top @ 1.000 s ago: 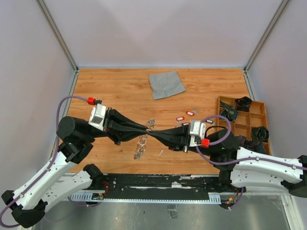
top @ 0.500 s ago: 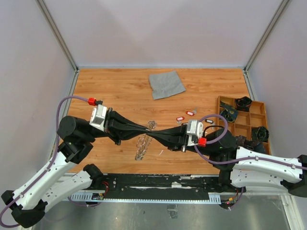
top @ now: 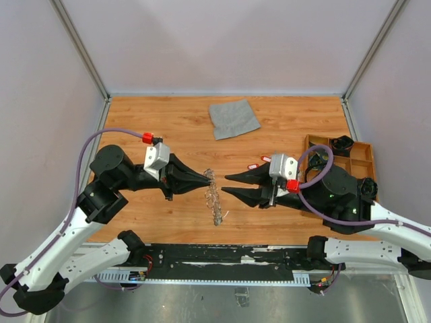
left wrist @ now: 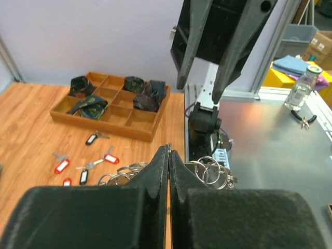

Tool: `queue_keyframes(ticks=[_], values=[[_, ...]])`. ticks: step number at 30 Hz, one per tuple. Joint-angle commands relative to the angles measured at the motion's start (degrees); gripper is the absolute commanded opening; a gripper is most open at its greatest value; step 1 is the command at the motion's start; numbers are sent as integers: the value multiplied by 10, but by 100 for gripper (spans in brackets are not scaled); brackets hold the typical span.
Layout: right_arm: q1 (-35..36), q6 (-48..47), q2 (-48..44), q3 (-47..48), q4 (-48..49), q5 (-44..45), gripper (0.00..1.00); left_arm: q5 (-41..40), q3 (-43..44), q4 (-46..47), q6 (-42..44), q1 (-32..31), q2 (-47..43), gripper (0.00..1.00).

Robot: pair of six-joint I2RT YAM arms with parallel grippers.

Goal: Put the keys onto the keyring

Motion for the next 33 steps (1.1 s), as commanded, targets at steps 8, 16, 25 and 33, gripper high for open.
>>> queue_keyframes(ticks=[8,16,25,33], values=[[-6,2,52,71,-264,20,32,-36,72,-186,106,-25,49,0],[-6,3,71,70,-242,25,32,-19,70,-195,118,-34,49,1],[-6,5,93,72,-224,29,26,1,68,-200,136,-41,46,1],[-6,12,99,70,-205,30,24,5,64,-201,139,-44,41,1]])
